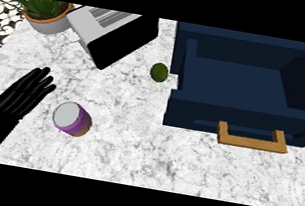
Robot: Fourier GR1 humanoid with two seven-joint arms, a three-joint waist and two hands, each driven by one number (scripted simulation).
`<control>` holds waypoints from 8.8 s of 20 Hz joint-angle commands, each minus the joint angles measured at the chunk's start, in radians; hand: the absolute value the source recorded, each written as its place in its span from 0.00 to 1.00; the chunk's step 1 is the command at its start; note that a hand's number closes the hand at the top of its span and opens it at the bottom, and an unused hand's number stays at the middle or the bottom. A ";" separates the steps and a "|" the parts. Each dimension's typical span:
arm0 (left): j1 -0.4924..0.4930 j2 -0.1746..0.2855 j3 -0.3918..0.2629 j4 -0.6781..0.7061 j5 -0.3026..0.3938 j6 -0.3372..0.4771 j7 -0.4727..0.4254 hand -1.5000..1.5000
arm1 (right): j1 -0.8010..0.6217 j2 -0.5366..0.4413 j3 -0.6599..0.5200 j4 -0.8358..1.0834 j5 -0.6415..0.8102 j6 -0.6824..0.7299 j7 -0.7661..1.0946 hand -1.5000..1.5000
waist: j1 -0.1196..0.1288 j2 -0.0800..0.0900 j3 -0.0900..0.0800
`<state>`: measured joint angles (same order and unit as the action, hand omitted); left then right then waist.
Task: Pick up the can, place it into the drawer and close the drawer
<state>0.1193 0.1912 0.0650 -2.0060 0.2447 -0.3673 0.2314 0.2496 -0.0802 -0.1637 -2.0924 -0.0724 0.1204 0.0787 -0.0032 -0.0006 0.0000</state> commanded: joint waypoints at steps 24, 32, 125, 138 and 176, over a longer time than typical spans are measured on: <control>-0.106 -0.012 0.093 0.564 -0.235 -0.046 -0.439 0.00 | 0.004 0.028 -0.048 0.038 0.031 0.071 -0.045 0.00 | -0.001 0.001 0.000; -0.173 0.001 0.093 0.732 -0.296 -0.034 -0.533 0.00 | -0.081 0.024 -0.065 0.088 0.035 0.056 -0.023 0.00 | 0.001 0.001 0.000; -0.626 -0.191 -0.075 0.615 -0.228 0.515 -0.124 1.00 | 0.043 0.066 -0.106 -0.151 -0.042 0.087 0.064 0.00 | -0.007 0.000 0.000; -1.005 -0.191 -0.228 0.732 -0.255 0.747 0.030 1.00 | 0.072 0.064 -0.161 -0.025 -0.060 0.157 -0.072 0.00 | -0.014 0.002 0.001; -1.636 -0.191 -0.488 1.593 0.178 0.960 -0.169 1.00 | -0.077 0.055 -0.108 -0.041 -0.028 0.078 0.031 0.00 | -0.079 0.019 0.003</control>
<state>-1.4929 -0.0001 -0.4082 -0.4650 0.4044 0.5915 0.0877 0.1736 -0.0358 -0.2638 -2.1340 -0.0924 0.2066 0.1264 -0.0827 0.0178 0.0024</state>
